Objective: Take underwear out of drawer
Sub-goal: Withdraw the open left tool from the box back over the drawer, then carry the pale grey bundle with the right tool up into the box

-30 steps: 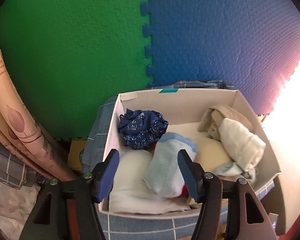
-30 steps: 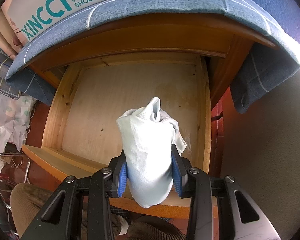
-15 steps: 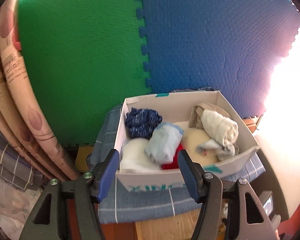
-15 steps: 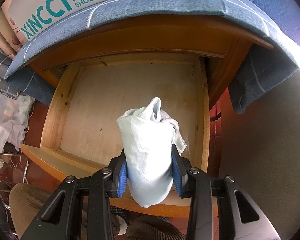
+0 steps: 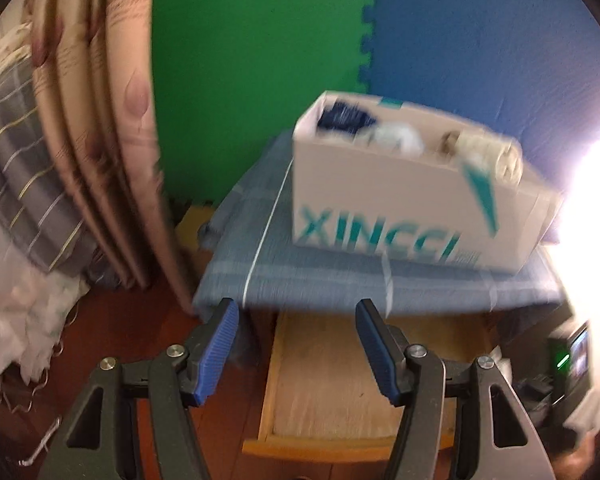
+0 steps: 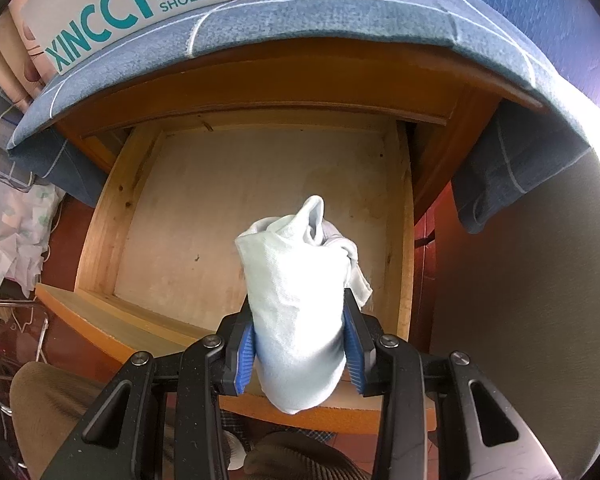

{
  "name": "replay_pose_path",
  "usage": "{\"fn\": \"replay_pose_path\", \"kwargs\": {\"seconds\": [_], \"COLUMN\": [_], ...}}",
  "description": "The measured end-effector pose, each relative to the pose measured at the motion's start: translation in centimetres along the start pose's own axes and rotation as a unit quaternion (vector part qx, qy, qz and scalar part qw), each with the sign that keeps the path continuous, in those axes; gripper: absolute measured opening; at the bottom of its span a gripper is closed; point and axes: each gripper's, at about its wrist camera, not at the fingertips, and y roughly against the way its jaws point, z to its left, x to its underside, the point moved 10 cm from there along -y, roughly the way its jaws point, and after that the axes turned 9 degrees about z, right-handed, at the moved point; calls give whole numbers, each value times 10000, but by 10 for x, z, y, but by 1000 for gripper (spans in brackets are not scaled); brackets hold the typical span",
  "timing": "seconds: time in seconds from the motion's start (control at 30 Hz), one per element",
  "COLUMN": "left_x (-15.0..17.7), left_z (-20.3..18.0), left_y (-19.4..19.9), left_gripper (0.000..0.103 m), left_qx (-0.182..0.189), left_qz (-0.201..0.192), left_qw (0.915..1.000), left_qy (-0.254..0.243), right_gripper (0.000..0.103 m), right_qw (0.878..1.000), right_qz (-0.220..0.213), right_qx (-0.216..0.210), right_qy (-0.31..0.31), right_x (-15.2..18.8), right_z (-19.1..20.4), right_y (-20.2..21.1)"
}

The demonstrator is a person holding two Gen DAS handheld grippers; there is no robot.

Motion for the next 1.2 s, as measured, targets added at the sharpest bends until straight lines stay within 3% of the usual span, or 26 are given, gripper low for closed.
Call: {"fn": "replay_pose_path", "kwargs": {"seconds": [0.17, 0.37, 0.8, 1.2], "left_x": [56, 84, 93, 95], "left_z": [-6, -3, 4, 15], "left_y": [-34, -56, -74, -74], "left_gripper": [62, 62, 62, 62], "left_qx": [50, -162, -116, -71], "left_qz": [480, 611, 831, 776], "left_qw": [9988, 9980, 9962, 9954], "left_qy": [28, 71, 240, 550], "right_gripper": [36, 36, 36, 36], "right_qw": [10000, 9996, 9995, 9994], "right_qz": [-36, -70, -88, -196], "right_qx": [50, 222, 246, 226], "right_qy": [14, 148, 149, 175], "right_x": [0, 0, 0, 0], "right_z": [-2, 2, 0, 1], "right_y": [2, 4, 6, 18]}}
